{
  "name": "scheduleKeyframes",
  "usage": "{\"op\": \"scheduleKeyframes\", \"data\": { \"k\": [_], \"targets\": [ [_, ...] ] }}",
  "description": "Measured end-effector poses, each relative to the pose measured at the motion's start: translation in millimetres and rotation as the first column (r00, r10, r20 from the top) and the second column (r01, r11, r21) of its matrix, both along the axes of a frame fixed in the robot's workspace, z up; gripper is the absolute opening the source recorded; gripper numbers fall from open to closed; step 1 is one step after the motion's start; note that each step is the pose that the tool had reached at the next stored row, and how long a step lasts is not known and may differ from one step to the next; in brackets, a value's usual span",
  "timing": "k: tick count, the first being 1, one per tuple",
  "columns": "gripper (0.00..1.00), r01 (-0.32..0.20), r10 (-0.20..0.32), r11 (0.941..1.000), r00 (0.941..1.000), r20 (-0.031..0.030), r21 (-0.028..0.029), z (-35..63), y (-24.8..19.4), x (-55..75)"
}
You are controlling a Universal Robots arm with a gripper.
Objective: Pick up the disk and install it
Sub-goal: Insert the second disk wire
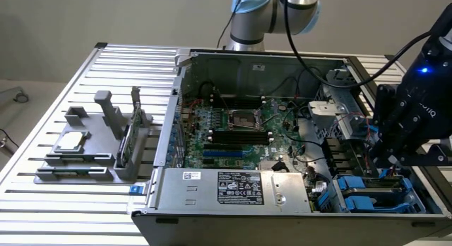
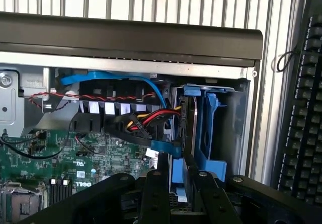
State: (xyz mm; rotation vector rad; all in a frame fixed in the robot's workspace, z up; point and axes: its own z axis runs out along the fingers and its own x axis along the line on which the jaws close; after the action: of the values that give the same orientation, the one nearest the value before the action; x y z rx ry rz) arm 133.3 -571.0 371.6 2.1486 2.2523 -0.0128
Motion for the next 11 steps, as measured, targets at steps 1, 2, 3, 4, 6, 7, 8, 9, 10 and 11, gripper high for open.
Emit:
{"op": "scheduleKeyframes", "data": {
  "k": [1,2,3,4,6,7,8,9,10,11],
  "targets": [
    [0.26,0.001,-0.001,1.0000,1.0000,0.0000,-0.0001,-0.2,0.0,0.5],
    [0.26,0.002,-0.002,1.0000,1.0000,0.0000,0.0001,-0.5,0.1,1.0],
    [0.26,0.003,-0.003,1.0000,1.0000,0.0000,0.0001,-0.7,0.2,1.6],
    [0.26,0.004,-0.004,1.0000,1.0000,0.0000,0.0001,-1.0,0.2,2.0],
    [0.26,0.005,-0.005,1.0000,1.0000,0.0000,0.0003,-1.5,0.3,2.7],
    [0.26,0.006,-0.006,1.0000,1.0000,0.0000,0.0004,-1.8,0.3,3.0],
    [0.26,0.006,-0.006,1.0000,1.0000,0.0000,0.0006,-2.2,0.3,3.2],
    [0.26,0.007,-0.007,1.0000,1.0000,0.0000,0.0007,-2.5,0.3,3.5],
    [0.26,0.008,-0.008,1.0000,1.0000,0.0000,0.0009,-2.8,0.4,3.7],
    [0.26,0.008,-0.008,1.0000,1.0000,0.0000,0.0010,-3.2,0.4,3.9]
  ]
}}
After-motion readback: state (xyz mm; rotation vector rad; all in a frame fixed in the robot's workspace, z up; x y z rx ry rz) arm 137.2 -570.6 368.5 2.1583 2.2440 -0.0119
